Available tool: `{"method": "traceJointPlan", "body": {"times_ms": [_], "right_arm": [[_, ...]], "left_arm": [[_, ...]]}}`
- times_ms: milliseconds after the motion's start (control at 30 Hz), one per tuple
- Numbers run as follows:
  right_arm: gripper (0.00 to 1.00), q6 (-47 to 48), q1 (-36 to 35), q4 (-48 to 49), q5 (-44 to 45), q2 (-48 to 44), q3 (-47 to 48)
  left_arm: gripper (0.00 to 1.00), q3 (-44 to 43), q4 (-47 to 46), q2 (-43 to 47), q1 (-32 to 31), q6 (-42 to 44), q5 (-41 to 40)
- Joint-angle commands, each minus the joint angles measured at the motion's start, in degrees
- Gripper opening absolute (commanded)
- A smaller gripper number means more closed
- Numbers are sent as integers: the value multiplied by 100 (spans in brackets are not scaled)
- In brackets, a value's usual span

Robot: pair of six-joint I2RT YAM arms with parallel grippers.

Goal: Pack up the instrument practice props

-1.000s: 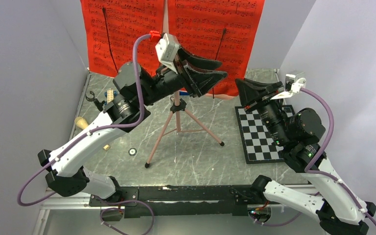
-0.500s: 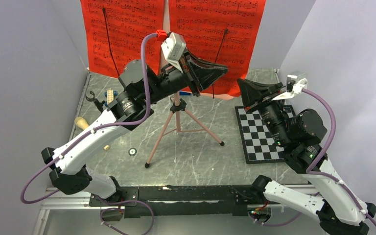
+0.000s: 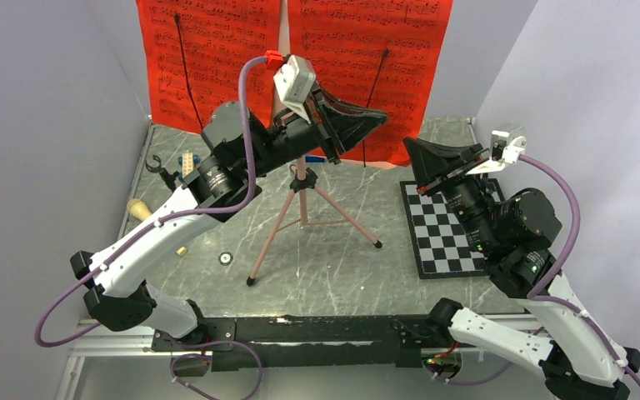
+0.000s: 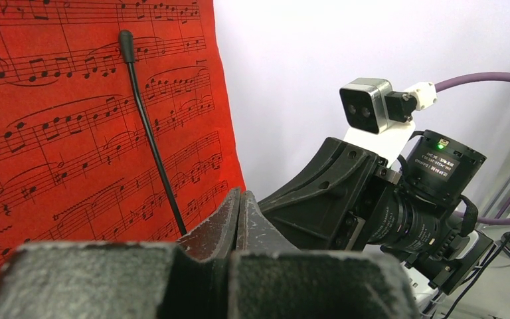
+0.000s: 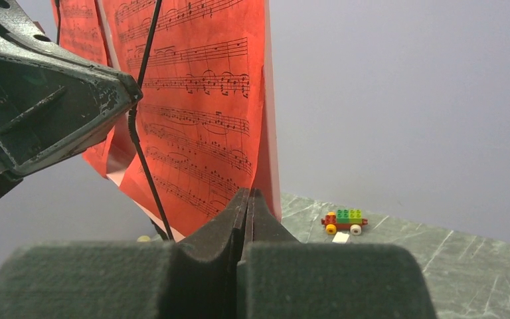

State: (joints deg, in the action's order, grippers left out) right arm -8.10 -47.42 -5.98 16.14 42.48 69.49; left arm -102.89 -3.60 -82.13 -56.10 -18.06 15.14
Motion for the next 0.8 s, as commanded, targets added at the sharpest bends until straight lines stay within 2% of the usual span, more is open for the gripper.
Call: {"method": "traceJointPlan", "body": {"times_ms": [0, 133, 167, 200, 267, 367, 567, 667, 767], "right_arm": [[0, -60, -30, 28, -84, -79, 192], [0, -69, -22, 15, -93, -90, 200], [0, -69, -26, 10, -97, -83, 211], [0, -76, -23, 1, -102, -80, 212], [0, -86, -26, 13, -107, -74, 209], [0, -95, -26, 18, -111, -65, 213], [0, -130, -25, -15, -128, -38, 256], [0, -145, -25, -17, -141, -28, 258], [0, -156, -27, -14, -146, -34, 253]], "left_arm": [[0, -25, -300, 196, -40, 78, 23], [0, 147, -386, 329, -40, 142, -97], [7, 187, -397, 376, -39, 147, -147], [18, 231, -407, 419, -46, 158, -202], [44, 303, -415, 517, -42, 178, -297], [59, 342, -349, 600, -42, 183, -466], [59, -251, 480, 467, -42, -60, -951], [60, -619, 998, 298, -42, -182, -873], [61, -654, 1012, 264, -42, -316, -707]]}}
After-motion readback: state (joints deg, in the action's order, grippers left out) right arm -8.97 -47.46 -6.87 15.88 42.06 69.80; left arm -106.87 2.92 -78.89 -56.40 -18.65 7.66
